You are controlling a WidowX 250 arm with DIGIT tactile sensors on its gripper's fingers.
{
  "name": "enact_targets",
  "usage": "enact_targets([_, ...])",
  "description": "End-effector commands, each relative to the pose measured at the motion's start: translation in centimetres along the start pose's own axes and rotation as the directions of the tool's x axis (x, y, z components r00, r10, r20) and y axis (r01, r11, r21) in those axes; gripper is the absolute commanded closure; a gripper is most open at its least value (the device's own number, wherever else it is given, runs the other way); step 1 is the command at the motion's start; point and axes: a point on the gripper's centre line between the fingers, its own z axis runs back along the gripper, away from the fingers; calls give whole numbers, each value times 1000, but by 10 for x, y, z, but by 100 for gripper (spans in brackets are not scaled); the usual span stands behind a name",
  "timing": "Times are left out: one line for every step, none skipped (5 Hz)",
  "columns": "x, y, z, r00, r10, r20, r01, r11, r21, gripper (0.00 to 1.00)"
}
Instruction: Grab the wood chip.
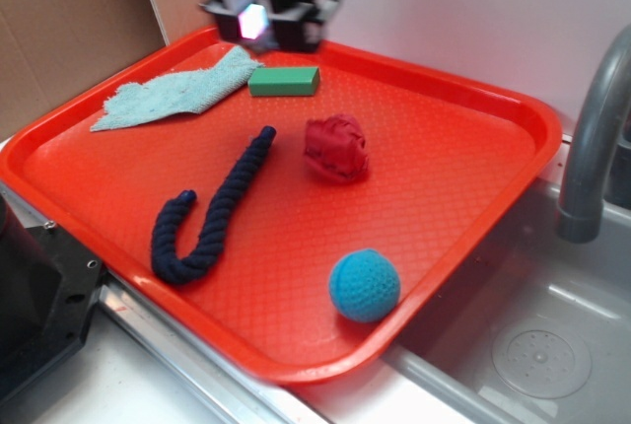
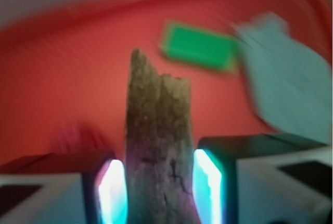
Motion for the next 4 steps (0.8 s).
enact_targets([-27, 37, 109, 999, -53, 10, 54, 997, -48, 100])
enact_targets([-31, 33, 116, 993, -122, 7, 122, 993, -8, 100])
enact_targets([-27, 36, 116, 987, -163, -9, 163, 986, 12, 100])
enact_targets([-27, 37, 118, 982, -186, 36, 185, 982, 31, 100])
